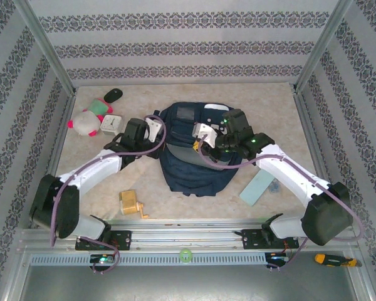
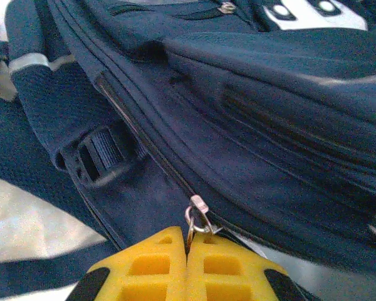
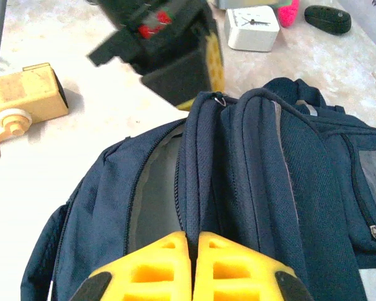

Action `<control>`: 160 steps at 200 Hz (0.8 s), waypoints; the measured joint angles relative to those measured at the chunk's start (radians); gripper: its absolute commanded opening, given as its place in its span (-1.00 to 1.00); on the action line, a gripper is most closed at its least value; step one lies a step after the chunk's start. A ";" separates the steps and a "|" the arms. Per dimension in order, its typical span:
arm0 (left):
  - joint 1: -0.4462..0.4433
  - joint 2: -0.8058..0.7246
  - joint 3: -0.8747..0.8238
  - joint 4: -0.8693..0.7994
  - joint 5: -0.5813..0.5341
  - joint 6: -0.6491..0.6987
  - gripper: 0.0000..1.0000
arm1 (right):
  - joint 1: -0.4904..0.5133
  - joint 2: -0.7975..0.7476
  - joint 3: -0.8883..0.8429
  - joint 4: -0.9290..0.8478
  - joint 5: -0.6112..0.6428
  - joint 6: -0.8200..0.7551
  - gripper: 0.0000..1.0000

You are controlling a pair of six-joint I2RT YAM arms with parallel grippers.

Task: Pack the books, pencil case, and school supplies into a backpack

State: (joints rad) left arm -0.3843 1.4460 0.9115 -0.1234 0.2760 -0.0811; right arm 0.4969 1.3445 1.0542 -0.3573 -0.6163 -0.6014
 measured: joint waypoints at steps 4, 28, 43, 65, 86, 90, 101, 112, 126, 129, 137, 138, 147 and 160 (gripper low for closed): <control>0.008 0.021 0.015 0.003 0.001 0.003 -1.00 | -0.006 0.000 0.001 -0.002 -0.008 -0.003 -1.00; 0.046 0.142 0.118 0.006 0.012 0.015 -1.00 | -0.034 0.000 0.019 -0.005 -0.037 -0.020 -1.00; 0.060 0.214 0.181 0.014 0.016 0.030 -0.75 | -0.051 0.001 0.032 -0.001 -0.040 -0.026 -1.00; 0.079 0.267 0.228 0.033 0.014 0.063 0.01 | -0.082 0.004 0.046 -0.001 -0.050 -0.026 -1.00; 0.135 0.246 0.201 0.088 0.030 0.115 0.40 | -0.101 0.005 0.068 -0.021 -0.083 -0.029 -1.00; 0.148 0.227 0.185 0.104 0.047 0.137 0.43 | -0.103 0.006 0.073 -0.025 -0.089 -0.032 -1.00; 0.171 0.172 0.143 0.132 0.094 0.177 0.47 | -0.107 0.010 0.083 -0.031 -0.106 -0.039 -1.00; 0.176 0.104 0.116 0.140 0.188 0.250 0.53 | -0.107 0.016 0.090 -0.037 -0.127 -0.051 -1.00; 0.161 0.039 0.117 0.146 0.313 0.359 0.55 | -0.107 0.027 0.099 -0.045 -0.149 -0.063 -1.00; 0.157 0.028 0.119 0.146 0.338 0.383 0.55 | -0.107 0.030 0.101 -0.048 -0.153 -0.066 -1.00; 0.140 0.004 0.124 0.147 0.401 0.457 0.58 | -0.107 0.038 0.110 -0.058 -0.164 -0.074 -1.00; 0.136 0.002 0.126 0.147 0.410 0.470 0.59 | -0.107 0.039 0.111 -0.059 -0.165 -0.075 -1.00; 0.111 -0.010 0.131 0.147 0.459 0.541 0.60 | -0.107 0.046 0.119 -0.065 -0.177 -0.082 -1.00; 0.065 -0.005 0.140 0.146 0.492 0.625 0.62 | -0.109 0.053 0.129 -0.077 -0.186 -0.089 -1.00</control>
State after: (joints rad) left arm -0.3191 1.4406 1.0519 0.0227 0.7677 0.5438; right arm 0.3882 1.3975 1.1831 -0.4347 -0.8024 -0.6899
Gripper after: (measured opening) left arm 0.802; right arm 0.042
